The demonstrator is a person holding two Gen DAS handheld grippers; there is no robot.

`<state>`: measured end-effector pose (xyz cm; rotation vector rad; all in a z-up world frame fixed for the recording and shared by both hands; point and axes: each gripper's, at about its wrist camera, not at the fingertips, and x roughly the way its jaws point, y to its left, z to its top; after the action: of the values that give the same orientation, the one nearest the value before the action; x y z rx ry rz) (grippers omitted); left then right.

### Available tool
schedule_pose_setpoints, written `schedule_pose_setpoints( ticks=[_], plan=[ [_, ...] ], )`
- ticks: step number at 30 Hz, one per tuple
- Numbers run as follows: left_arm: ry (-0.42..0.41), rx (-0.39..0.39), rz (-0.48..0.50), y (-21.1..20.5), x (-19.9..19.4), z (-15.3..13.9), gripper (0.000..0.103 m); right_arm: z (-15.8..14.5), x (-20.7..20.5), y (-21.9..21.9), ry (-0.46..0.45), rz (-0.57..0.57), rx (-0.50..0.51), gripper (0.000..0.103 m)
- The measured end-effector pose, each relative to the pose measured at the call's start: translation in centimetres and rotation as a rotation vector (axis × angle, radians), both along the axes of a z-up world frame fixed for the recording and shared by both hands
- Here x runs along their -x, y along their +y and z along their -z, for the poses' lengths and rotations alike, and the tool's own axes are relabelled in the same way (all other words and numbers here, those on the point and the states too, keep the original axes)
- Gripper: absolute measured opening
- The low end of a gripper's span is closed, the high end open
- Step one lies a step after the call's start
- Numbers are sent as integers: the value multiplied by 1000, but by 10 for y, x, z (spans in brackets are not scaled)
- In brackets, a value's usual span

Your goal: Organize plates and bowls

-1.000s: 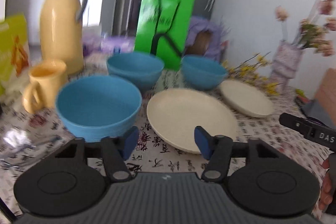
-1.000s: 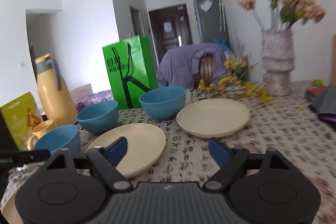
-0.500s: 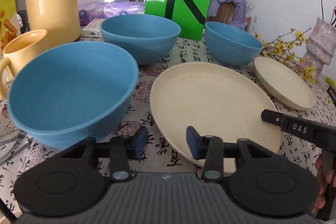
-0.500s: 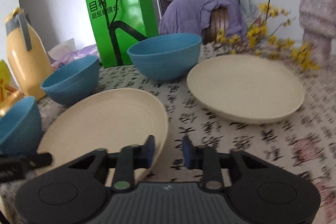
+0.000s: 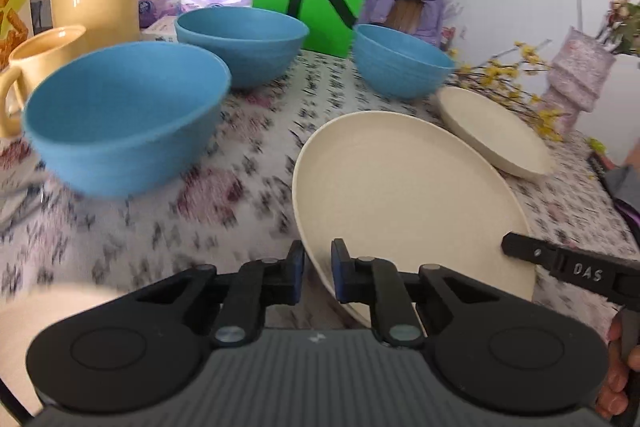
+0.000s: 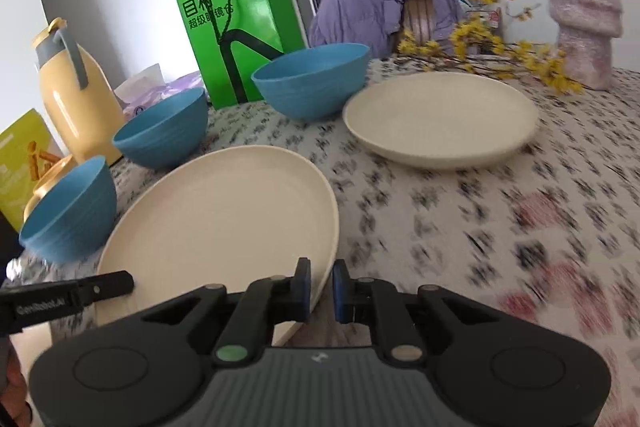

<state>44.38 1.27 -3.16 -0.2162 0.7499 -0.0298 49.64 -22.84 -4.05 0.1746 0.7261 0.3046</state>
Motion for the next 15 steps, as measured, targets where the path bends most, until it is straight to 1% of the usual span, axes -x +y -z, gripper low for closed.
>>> schedule_pose_setpoints(
  ticks=[2, 4, 6, 8, 11, 15],
  plan=[
    [-1, 5, 22, -8, 19, -2, 15, -1, 19, -11, 0, -3, 4, 10],
    [17, 23, 33, -15, 36, -3, 15, -3, 41, -20, -8, -9, 28, 10],
    [12, -5, 74, -27, 51, -6, 15, -5, 62, -29, -14, 2, 50, 10],
    [-18, -37, 110, -37, 65, -12, 15, -8, 82, -41, -17, 14, 33, 11],
    [-26, -17, 131, -47, 86, -15, 15, -12, 110, -56, -24, 38, 21, 11],
    [-46, -11, 141, -62, 121, -12, 15, -17, 146, -72, -38, 75, 0, 10]
  ],
)
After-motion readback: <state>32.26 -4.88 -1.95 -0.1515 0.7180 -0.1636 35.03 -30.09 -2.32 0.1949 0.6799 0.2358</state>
